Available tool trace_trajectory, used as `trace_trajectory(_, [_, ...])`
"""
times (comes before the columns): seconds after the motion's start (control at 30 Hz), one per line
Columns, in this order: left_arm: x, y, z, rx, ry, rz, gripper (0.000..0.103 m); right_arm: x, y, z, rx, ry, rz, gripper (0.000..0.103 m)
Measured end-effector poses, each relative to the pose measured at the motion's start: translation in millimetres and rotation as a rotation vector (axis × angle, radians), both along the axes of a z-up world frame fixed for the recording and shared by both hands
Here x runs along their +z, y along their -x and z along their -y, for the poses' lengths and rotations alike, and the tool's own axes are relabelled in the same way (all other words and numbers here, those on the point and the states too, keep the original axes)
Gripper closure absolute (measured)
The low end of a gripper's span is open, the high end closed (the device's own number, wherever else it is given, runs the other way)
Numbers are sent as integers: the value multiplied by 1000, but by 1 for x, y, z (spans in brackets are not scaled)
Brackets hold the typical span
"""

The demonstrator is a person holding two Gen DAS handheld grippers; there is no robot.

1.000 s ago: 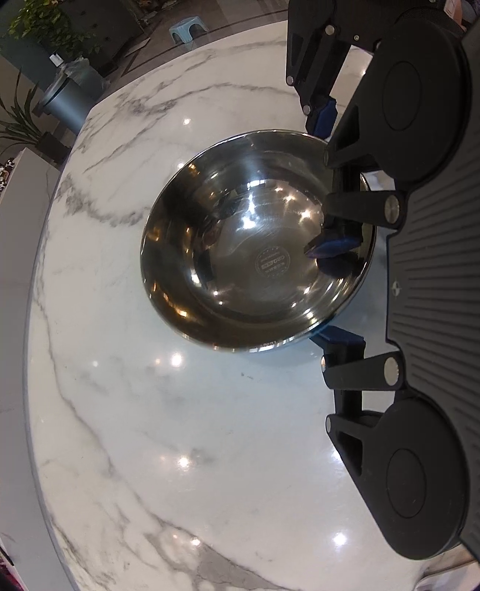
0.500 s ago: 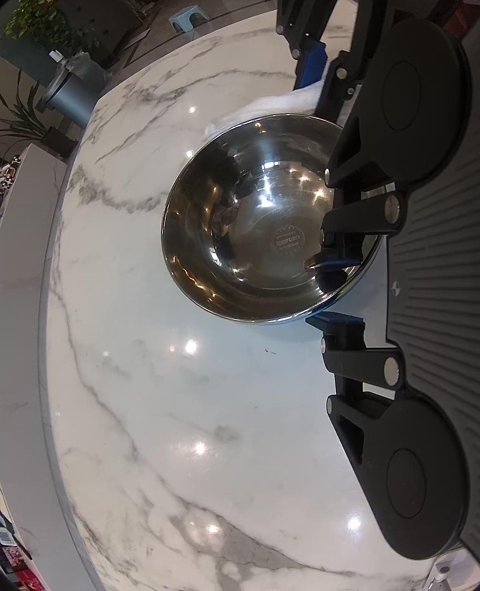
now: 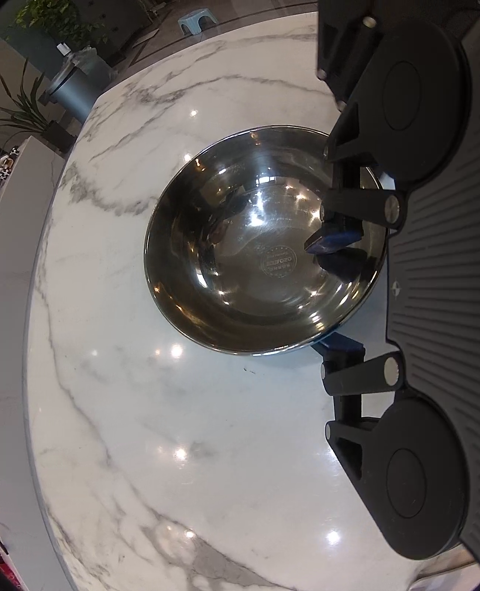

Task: Clean bowl
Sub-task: 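Turn the bowl with the left gripper while the right gripper rubs its outer wall, then rub the cloth along the outer wall with the right gripper while the left steadies the rim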

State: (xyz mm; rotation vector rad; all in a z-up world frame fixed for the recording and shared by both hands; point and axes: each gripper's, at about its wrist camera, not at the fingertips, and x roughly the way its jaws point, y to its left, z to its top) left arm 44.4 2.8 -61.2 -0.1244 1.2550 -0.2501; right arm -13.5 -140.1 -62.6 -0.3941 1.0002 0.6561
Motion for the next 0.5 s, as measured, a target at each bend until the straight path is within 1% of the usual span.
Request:
trace_trajectory(0.1, [0,0,0,-15,-7,8,59,0,-1,1,4,-6,-10,87])
trace_trajectory(0.17, [1,1,0,-22,-8,11,61,0,-3,4,-5,-12,-13,87])
trace_trajectory(0.27, [2,0,-2,-30,-7,13,65,2,-6,9,-28,-13,3,87])
trace_trajectory(0.5, [4,4,3,-91,-22,33,66,16,-16,27,-100,-52,55,87])
